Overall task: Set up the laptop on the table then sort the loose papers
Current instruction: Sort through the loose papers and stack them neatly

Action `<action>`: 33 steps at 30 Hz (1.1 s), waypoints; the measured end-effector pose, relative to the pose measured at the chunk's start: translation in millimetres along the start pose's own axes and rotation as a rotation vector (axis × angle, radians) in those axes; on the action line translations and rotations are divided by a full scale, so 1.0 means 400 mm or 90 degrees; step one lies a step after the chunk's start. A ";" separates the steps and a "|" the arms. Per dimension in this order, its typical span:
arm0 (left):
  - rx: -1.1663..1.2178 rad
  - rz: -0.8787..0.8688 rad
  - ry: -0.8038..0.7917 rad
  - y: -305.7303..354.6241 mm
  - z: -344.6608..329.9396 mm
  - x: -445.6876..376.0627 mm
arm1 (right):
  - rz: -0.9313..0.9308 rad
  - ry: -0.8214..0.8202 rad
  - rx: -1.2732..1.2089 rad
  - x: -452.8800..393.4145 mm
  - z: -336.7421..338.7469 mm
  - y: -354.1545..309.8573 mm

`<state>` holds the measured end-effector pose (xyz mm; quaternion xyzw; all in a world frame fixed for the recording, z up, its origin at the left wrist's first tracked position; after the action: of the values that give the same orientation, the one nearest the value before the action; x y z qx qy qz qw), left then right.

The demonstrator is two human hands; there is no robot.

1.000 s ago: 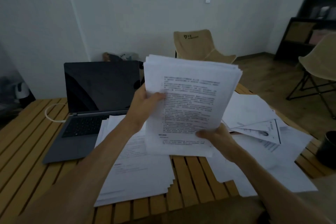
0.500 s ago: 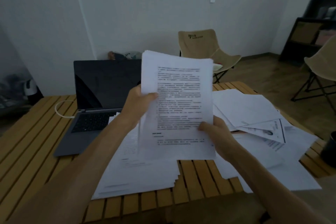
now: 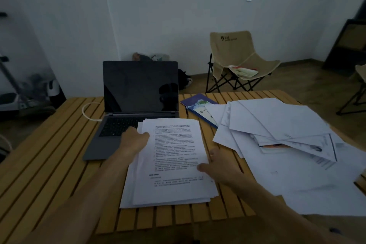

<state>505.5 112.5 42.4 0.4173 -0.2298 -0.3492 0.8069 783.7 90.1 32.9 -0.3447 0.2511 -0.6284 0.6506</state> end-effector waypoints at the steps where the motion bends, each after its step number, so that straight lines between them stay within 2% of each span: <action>1: 0.039 0.028 -0.004 0.011 -0.003 -0.013 | -0.012 -0.016 -0.029 -0.001 -0.001 -0.002; 4: 0.141 0.087 -0.028 0.051 -0.014 -0.055 | -0.022 0.012 0.017 -0.019 -0.015 0.014; 6: 0.126 0.117 -0.074 0.060 -0.028 -0.084 | -0.018 0.035 0.066 -0.031 -0.035 0.037; 9: 0.080 0.115 -0.137 0.065 -0.046 -0.084 | -0.005 0.054 0.057 -0.038 -0.047 0.056; 14: 0.060 0.031 -0.099 0.073 -0.059 -0.072 | 0.002 0.059 0.032 -0.048 -0.052 0.078; 17: 0.075 0.062 -0.154 0.081 -0.055 -0.062 | 0.016 0.060 0.021 -0.042 -0.053 0.078; 21: 0.125 0.076 -0.149 0.085 -0.037 -0.050 | 0.031 0.059 0.004 -0.039 -0.051 0.089; 23: 0.169 0.025 -0.152 0.102 -0.024 -0.023 | 0.029 0.049 -0.060 -0.037 -0.043 0.087; 26: 0.261 -0.138 -0.169 0.164 0.021 0.044 | 0.015 0.015 -0.246 -0.034 -0.002 0.056; 30: 0.403 -0.286 -0.179 0.249 0.110 0.142 | 0.043 -0.151 -0.460 -0.028 0.069 0.013; 31: 0.434 -0.302 -0.175 0.265 0.130 0.161 | 0.060 -0.161 -0.489 -0.024 0.084 -0.001; 33: 0.474 -0.330 -0.159 0.288 0.166 0.185 | 0.114 -0.109 -0.501 -0.015 0.114 -0.032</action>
<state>552.6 69.5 180.7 0.6768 -0.3232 -0.4808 0.4542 809.6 102.6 71.1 -0.5949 0.4459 -0.3945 0.5400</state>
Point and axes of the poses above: each hand's wrist, its own x-axis away from the middle knuckle, its own z-axis out of the back of the hand, y = z × x, the point moved 3 cm from there along -x, towards the middle knuckle, and after that the axes turned 14 degrees about y, right-handed, at the moved point
